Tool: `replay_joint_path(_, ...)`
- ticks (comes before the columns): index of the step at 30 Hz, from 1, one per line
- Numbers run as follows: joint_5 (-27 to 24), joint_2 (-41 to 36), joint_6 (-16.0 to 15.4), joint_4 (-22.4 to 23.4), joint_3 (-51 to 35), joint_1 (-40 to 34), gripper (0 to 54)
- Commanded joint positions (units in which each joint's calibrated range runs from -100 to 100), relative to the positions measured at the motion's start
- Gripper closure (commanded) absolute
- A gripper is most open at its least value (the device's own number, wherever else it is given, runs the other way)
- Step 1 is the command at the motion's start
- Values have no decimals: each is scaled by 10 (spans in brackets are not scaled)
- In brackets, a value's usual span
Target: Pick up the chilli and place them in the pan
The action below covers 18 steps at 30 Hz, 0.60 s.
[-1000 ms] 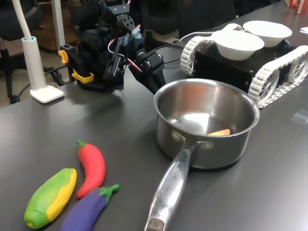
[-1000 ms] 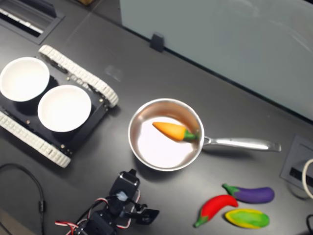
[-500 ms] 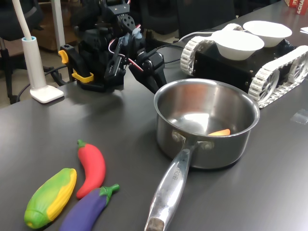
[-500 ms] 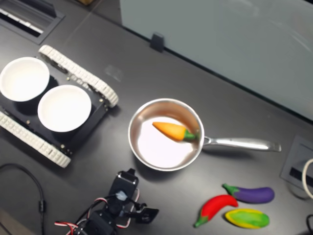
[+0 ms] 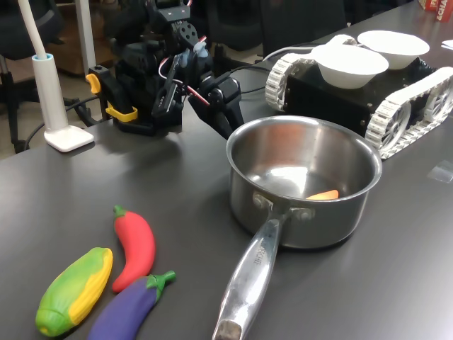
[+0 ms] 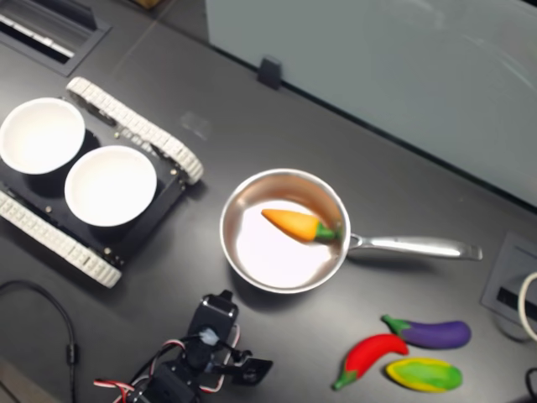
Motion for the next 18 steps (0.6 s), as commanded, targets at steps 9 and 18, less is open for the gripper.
replay_joint_path(9,20,-8,-6,75,-102,19,536)
replay_joint_path(18,29,38,-7,92,-166,52,536)
